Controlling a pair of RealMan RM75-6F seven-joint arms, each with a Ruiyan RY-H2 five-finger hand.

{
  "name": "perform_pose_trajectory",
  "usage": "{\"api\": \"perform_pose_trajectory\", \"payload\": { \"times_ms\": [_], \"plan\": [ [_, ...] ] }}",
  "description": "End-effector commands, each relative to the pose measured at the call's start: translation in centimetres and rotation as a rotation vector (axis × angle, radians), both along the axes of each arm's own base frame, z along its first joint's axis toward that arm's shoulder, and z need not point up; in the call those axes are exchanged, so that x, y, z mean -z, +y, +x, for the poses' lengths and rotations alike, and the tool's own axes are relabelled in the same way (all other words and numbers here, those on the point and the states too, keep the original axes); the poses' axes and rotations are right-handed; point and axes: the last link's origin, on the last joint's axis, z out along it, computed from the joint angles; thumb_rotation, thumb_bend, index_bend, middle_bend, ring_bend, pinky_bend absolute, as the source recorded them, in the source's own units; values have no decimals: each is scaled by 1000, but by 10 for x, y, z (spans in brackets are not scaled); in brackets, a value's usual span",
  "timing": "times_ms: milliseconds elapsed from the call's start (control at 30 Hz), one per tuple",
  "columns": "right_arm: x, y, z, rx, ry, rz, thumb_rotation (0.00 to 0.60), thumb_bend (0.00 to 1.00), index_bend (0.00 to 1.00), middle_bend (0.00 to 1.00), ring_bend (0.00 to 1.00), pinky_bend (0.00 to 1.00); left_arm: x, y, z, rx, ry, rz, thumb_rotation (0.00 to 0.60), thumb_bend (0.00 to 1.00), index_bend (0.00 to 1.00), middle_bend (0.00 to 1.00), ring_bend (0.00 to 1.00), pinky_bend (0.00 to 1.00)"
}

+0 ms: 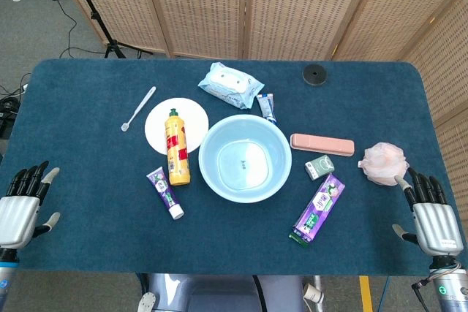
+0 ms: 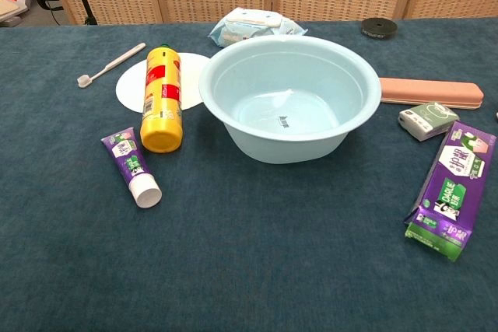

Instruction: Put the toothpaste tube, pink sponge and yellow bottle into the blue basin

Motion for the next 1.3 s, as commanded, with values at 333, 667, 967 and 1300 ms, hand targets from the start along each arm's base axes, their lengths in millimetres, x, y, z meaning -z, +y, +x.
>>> {"api": "perform_pose_trajectory", "payload": {
  "times_ms": [333,667,967,1300],
  "plan": [
    [-1,0,1,0,-3,0,600,131,125,0,0,0,0,0,2,9,3,1,600,248,103,0,0,75],
    [2,-1,0,4,3,6,600,131,125,0,0,0,1,0,0,3,11,-10,600,249,103,0,0,75],
    [0,1,0,5,0,4,600,131,125,0,0,0,2,-2,3,11,14,-17,600,250,102,0,0,75],
    [1,0,0,11,0,10,600,131,125,0,0,0,6,-2,3,-7,39,-70,600,255,103,0,0,75]
  ]
}}
